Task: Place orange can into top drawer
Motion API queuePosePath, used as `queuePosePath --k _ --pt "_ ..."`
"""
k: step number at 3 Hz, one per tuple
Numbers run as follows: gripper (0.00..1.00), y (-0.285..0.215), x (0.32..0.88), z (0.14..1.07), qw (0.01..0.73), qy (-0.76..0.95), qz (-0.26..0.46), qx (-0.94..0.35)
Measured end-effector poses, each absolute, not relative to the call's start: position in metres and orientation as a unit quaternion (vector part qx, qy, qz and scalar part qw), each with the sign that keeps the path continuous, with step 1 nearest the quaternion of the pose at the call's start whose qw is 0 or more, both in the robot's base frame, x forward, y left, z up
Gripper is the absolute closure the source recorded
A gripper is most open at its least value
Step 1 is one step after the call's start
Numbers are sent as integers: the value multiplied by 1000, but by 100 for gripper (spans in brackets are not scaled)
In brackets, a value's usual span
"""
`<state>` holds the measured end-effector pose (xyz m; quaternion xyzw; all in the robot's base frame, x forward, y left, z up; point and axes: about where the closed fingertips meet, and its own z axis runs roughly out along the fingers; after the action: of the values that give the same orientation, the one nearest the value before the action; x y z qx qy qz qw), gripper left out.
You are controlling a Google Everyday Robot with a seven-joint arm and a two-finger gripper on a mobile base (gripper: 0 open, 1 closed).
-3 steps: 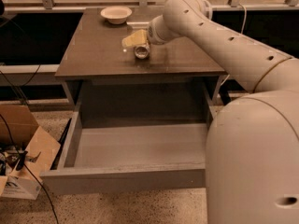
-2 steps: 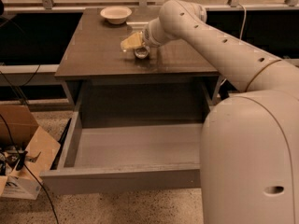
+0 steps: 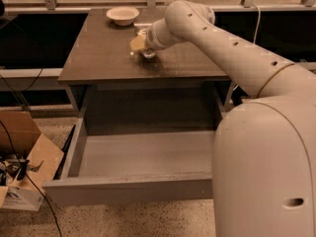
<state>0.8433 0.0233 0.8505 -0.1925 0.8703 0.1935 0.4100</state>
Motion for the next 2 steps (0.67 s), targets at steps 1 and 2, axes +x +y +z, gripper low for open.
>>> queuePosePath --k 1,2 --pt "96 17 819 887 425 861 161 -230" --pt "100 17 758 915 404 846 159 -310"
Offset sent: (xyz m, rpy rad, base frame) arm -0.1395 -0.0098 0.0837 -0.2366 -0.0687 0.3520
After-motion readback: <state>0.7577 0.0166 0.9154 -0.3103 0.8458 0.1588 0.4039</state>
